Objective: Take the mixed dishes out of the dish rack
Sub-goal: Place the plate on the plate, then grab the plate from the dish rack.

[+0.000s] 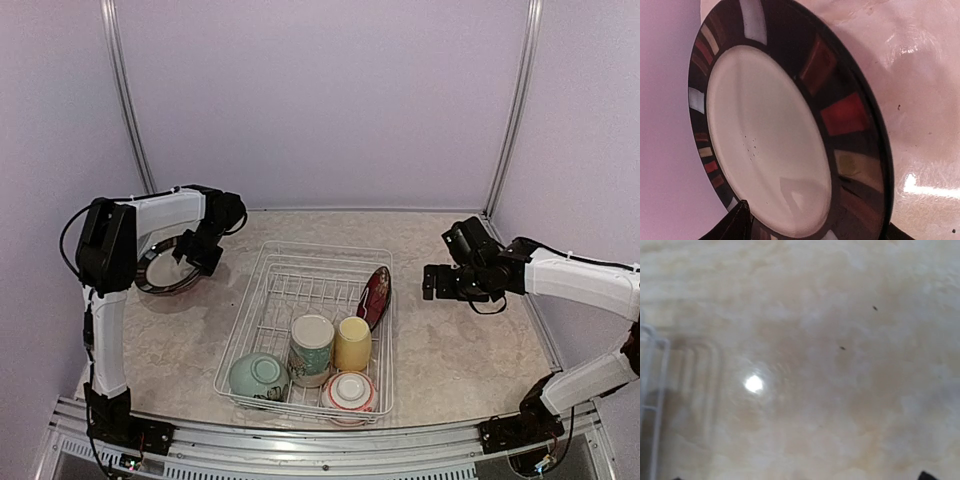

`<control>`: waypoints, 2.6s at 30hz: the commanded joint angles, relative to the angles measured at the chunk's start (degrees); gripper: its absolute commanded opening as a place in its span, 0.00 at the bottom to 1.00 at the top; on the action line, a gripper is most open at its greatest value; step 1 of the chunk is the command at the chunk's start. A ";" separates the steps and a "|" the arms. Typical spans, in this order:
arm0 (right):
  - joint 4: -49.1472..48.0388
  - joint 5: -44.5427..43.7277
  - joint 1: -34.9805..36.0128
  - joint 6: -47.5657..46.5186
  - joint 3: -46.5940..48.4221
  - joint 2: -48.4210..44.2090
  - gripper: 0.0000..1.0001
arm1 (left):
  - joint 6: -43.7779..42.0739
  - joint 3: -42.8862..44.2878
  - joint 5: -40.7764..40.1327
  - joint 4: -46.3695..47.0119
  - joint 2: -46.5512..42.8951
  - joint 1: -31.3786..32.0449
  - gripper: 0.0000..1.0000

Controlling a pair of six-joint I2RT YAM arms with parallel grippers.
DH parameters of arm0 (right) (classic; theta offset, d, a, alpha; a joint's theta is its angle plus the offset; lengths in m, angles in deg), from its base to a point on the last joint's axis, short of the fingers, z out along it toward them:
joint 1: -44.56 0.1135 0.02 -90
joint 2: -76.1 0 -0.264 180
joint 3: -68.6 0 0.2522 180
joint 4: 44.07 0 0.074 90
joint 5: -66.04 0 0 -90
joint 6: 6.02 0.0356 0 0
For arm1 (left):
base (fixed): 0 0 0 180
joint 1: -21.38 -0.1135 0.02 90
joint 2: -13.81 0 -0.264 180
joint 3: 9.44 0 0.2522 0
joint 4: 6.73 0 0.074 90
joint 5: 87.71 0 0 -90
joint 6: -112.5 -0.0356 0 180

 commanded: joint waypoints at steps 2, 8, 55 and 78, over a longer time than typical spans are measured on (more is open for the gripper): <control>5.33 -0.22 0.61 -1.26 1.72 1.34 1.00 | 2.08 1.77 1.75 -1.91 -2.82 1.04 0.73; 11.75 -2.59 3.38 1.24 7.18 5.06 1.00 | 3.35 1.86 3.37 -2.54 -7.55 1.32 0.82; 40.41 -10.39 18.15 21.53 49.87 38.62 0.33 | 3.62 -0.25 29.07 16.64 -32.25 9.40 0.99; 50.55 -15.75 19.99 25.11 58.66 42.12 0.00 | 2.35 -0.82 24.07 16.62 -32.13 11.66 0.99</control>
